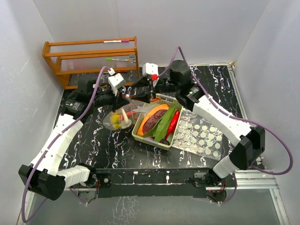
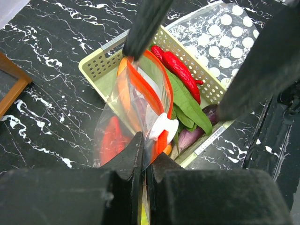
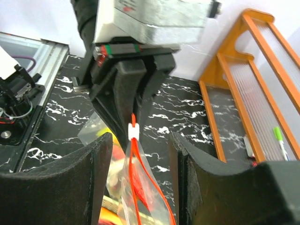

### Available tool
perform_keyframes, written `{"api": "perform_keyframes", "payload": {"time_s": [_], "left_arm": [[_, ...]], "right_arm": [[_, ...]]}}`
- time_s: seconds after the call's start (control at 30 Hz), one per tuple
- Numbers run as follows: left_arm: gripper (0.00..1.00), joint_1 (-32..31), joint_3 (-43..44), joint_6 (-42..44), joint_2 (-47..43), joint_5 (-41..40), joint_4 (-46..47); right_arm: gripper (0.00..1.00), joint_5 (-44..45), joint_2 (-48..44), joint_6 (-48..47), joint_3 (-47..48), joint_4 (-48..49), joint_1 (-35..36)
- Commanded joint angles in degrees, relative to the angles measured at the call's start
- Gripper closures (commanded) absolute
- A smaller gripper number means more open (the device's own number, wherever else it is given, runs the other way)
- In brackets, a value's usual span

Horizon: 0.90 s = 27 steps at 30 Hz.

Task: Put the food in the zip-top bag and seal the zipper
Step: Zip the zipper food storage bag at the center of the board.

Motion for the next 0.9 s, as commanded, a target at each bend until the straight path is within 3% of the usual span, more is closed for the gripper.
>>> {"api": "perform_keyframes", "payload": {"time_s": [0.0,0.23,0.87], "left_arm": [[1.00,0.35,2.66,-0.50,-0.56,3.08,-0.21],[1.00,0.34,2.32,-0.55,-1.26,2.77,0.14],[1.00,0.39,2.25,-0.83,-1.84,2.87,0.40]], "right_arm": [[0.48,-1.69,1.21,-1.86,4.44,1.98,2.03],[0.54,-2.79,3.05,-0.93,5.50,1.76,2.38],[0.58,-2.48,7.02,-0.75,7.97,-2.13,2.38]]}}
